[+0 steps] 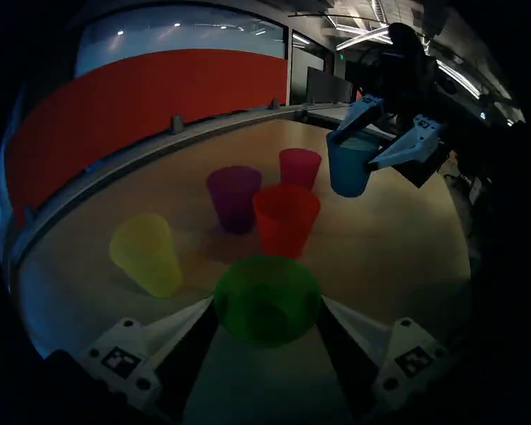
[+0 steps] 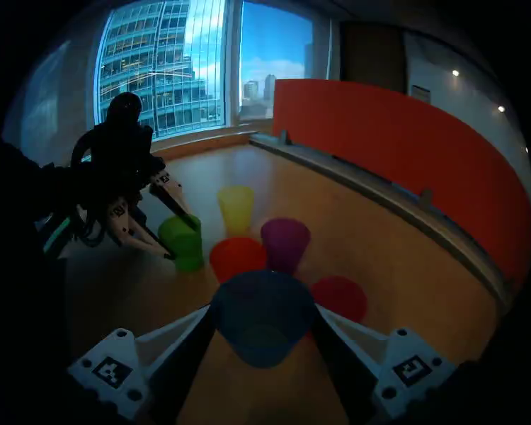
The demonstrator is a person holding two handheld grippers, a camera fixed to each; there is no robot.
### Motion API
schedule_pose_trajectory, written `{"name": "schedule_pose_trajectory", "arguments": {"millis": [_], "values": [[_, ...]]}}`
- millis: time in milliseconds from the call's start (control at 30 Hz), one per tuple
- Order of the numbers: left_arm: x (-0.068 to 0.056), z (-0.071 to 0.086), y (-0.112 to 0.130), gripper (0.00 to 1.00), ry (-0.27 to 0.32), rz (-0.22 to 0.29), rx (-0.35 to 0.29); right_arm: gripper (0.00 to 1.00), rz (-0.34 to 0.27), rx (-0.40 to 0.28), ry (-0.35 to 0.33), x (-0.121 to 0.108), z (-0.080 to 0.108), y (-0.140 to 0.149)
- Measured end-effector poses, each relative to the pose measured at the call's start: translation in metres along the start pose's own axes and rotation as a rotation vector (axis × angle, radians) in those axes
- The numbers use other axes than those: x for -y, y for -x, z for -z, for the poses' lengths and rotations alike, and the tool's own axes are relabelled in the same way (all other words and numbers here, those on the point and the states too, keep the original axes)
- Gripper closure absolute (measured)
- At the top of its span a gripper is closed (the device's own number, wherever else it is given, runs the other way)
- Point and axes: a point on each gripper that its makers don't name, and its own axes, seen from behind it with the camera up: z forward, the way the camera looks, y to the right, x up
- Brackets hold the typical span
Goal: Pour water
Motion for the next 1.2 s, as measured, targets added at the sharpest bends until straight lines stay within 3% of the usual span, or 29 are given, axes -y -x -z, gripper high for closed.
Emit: {"name": "schedule_pose_trajectory", "arguments": {"millis": [333, 1200], "values": [[0.006, 0.003, 0.004, 0.0, -0.015, 0.012, 0.012, 0.07, -0.001, 0.019, -0.003, 0.005, -0.004, 0.014], [0.001, 0.018, 0.025, 0.01, -0.028, 0.042, 0.026, 0.07, -0.021, 0.067, -0.016, 0.017, -0.03, 0.052]]}}
